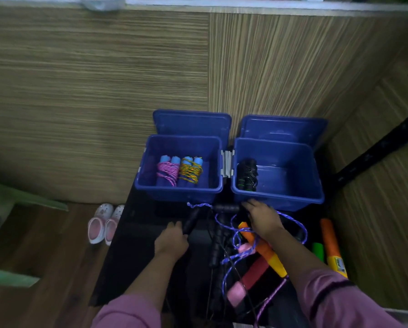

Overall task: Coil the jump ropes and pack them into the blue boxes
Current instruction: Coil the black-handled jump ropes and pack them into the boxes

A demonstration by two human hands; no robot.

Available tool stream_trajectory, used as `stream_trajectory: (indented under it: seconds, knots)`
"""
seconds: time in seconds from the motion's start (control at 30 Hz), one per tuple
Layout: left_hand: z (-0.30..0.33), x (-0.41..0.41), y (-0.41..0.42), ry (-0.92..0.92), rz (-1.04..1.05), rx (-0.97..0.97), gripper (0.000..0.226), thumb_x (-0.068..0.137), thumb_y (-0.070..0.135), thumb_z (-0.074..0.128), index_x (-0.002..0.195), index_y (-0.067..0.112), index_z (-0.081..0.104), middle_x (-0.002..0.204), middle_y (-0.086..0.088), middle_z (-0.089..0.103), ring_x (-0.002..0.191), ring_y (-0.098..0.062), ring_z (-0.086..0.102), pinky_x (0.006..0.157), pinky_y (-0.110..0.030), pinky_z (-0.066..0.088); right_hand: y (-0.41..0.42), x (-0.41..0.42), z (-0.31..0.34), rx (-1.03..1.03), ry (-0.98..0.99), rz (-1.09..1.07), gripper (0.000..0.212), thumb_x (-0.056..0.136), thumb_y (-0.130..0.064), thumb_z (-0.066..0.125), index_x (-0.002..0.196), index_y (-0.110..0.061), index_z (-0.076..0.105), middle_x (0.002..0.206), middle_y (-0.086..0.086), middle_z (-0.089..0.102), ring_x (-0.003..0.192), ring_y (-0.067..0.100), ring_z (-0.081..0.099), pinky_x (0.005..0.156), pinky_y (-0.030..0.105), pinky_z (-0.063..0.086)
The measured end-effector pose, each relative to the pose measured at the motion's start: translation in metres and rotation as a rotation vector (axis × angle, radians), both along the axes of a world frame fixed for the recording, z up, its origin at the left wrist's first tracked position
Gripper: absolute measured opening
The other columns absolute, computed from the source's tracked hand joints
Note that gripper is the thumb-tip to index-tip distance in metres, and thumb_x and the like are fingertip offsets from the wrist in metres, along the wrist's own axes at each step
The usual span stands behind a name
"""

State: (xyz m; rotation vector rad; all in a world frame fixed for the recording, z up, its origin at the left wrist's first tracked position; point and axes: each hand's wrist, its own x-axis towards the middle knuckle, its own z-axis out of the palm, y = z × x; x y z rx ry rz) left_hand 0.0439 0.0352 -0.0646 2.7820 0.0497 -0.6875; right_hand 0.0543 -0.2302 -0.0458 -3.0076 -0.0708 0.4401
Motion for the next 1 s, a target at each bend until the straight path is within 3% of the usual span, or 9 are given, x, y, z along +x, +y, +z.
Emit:
stream_trajectory:
  seconds: [0.2,0.33,0.47,0.6,0.73,0.83,0.9,0.97,1.0]
  knots:
    - [-0.004,0.003,-0.002,-0.017,-0.008,-0.079,0.043,0.093,0.034,0.056,0.130,0.015,0.045,0.128,-0.010,0.050,0.118,-0.030,0.052,0.092,-0.039,0.044,0.000,0.008,-0.006,-0.182,-0.024,0.048,0.041,0.095,-0.018,0.043,0.136,-0.020,0.045,0.137,0.001,0.046,0.129,0.023,0.039,0.100,0.033,0.035]
    - [-0.005,0.002,0.000,-0.045,-0.030,-0.146,0.061,0.091,0.029,0.059,0.146,0.028,0.031,0.132,-0.008,0.049,0.119,-0.030,0.052,0.093,-0.039,0.045,0.000,0.005,-0.006,-0.201,-0.076,0.051,0.038,0.094,-0.017,0.044,0.131,-0.019,0.052,0.128,0.004,0.053,0.120,0.026,0.050,0.095,0.034,0.039]
    - [-0.003,0.000,0.000,-0.039,-0.039,-0.268,0.050,0.090,0.026,0.060,0.137,0.036,0.045,0.117,-0.009,0.054,0.109,-0.029,0.057,0.094,-0.036,0.046,0.003,0.005,-0.005,-0.243,-0.079,0.065,0.034,0.093,-0.014,0.043,0.124,-0.017,0.056,0.119,0.003,0.060,0.106,0.026,0.062,0.086,0.032,0.044]
    - [-0.003,0.001,0.004,-0.019,-0.013,-0.408,0.034,0.086,0.020,0.060,0.119,0.028,0.057,0.103,-0.011,0.060,0.097,-0.029,0.060,0.090,-0.032,0.047,0.001,0.008,-0.006,-0.272,-0.060,0.087,0.032,0.092,-0.010,0.043,0.120,-0.015,0.057,0.121,0.004,0.058,0.114,0.026,0.056,0.095,0.034,0.039]
    - [-0.004,-0.002,0.008,-0.019,0.060,-0.467,0.033,0.084,0.010,0.063,0.116,0.020,0.060,0.100,-0.011,0.066,0.094,-0.027,0.063,0.083,-0.026,0.046,0.000,0.006,-0.007,-0.288,-0.057,0.078,0.029,0.094,-0.021,0.046,0.121,-0.020,0.056,0.123,-0.001,0.055,0.113,0.023,0.057,0.089,0.033,0.042]
    - [-0.007,-0.004,0.008,-0.021,0.048,-0.476,0.039,0.082,0.013,0.069,0.119,0.022,0.062,0.105,-0.008,0.068,0.098,-0.022,0.062,0.088,-0.023,0.045,0.001,0.009,-0.008,-0.297,-0.078,0.070,0.023,0.092,-0.024,0.050,0.113,-0.022,0.061,0.114,-0.003,0.061,0.102,0.022,0.064,0.080,0.031,0.046]
    - [-0.010,-0.005,0.009,-0.015,0.046,-0.472,0.043,0.080,0.015,0.071,0.121,0.024,0.062,0.108,-0.008,0.067,0.100,-0.022,0.061,0.093,-0.024,0.045,-0.001,0.011,-0.008,-0.270,-0.152,0.080,0.014,0.075,-0.023,0.073,0.088,-0.021,0.070,0.089,-0.001,0.067,0.079,0.023,0.068,0.066,0.031,0.050]
    - [-0.010,-0.006,0.008,-0.011,0.064,-0.478,0.044,0.080,0.015,0.071,0.122,0.025,0.062,0.108,-0.008,0.067,0.101,-0.022,0.061,0.094,-0.022,0.044,-0.007,0.009,-0.010,-0.198,-0.262,0.134,0.030,0.041,-0.018,0.090,0.062,-0.018,0.068,0.063,0.000,0.063,0.055,0.024,0.064,0.048,0.030,0.048]
    - [-0.009,-0.007,0.008,-0.014,0.075,-0.487,0.043,0.080,0.013,0.071,0.121,0.023,0.062,0.107,-0.006,0.067,0.098,-0.019,0.061,0.091,-0.019,0.043,-0.010,0.006,-0.009,-0.155,-0.317,0.154,0.034,0.035,-0.018,0.092,0.060,-0.016,0.068,0.062,0.001,0.062,0.053,0.024,0.063,0.045,0.030,0.048]
